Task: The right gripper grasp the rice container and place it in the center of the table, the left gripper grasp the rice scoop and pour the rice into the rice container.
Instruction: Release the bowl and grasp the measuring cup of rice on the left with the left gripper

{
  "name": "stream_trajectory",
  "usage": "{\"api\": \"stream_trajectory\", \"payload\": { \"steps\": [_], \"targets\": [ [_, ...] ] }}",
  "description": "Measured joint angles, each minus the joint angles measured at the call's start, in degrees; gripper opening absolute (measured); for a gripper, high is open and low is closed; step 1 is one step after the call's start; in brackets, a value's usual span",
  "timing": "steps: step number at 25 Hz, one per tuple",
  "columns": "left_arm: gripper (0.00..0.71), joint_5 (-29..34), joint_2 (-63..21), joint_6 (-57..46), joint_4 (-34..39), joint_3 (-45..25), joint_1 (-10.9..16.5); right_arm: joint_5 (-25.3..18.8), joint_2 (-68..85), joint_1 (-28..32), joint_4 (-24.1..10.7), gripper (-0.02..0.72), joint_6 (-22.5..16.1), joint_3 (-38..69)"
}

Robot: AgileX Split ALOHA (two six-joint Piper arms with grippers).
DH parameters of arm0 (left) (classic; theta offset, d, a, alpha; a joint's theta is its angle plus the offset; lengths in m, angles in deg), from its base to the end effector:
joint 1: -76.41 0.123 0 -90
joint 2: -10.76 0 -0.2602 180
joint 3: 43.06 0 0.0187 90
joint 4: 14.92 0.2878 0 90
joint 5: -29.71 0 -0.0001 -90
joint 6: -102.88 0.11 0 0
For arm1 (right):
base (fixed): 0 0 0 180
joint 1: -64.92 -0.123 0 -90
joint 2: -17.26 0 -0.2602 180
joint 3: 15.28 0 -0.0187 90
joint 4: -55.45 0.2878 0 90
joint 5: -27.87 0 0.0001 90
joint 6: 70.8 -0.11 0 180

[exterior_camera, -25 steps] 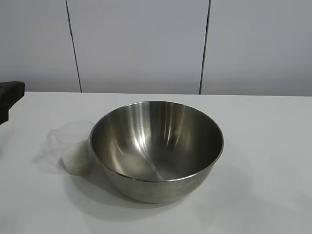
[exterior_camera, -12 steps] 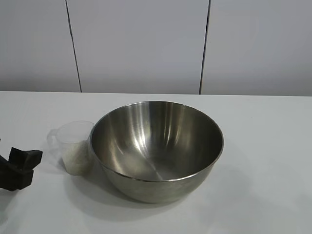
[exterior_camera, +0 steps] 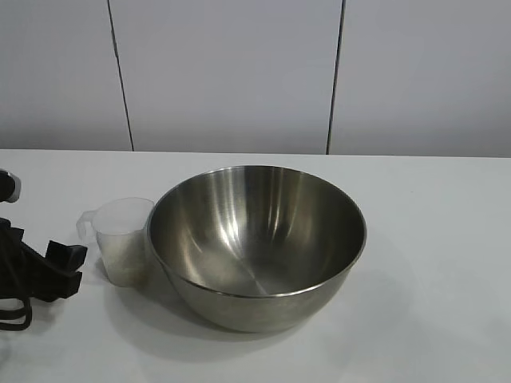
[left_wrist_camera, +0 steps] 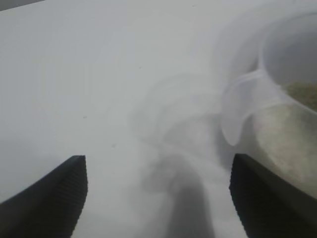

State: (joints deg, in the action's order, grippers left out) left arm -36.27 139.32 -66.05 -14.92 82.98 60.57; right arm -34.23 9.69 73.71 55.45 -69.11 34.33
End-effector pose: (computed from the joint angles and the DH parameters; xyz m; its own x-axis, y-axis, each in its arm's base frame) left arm 0.2565 -0.0728 -0.0111 -0.3694 0.3044 -0.8780 0.3504 0.9207 0.1718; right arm 0.0689 -0.0106 0.2751 -0.4876 0.0456 -0.8719 0.1385 0.9900 -0.0257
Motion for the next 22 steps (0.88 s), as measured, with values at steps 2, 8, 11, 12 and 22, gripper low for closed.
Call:
{"api": "stream_trajectory", "payload": {
  "steps": [2,8,11,12,22],
  "targets": [
    [0.569,0.0,0.0,0.0,0.0,0.8,0.0,0.0,0.0,0.0,0.0,0.622,0.0,0.0],
    [0.569,0.0,0.0,-0.1,0.5,2.8,0.0,0.0,0.0,0.0,0.0,0.622,0.0,0.0],
    [0.569,0.0,0.0,-1.4,0.5,3.7,0.0,0.0,0.0,0.0,0.0,0.622,0.0,0.0],
    [0.569,0.0,0.0,-2.0,0.5,4.0,0.0,0.0,0.0,0.0,0.0,0.622,0.0,0.0],
    [0.345,0.0,0.0,-4.8,0.7,4.4,0.0,0.0,0.0,0.0,0.0,0.622,0.0,0.0]
  ]
}}
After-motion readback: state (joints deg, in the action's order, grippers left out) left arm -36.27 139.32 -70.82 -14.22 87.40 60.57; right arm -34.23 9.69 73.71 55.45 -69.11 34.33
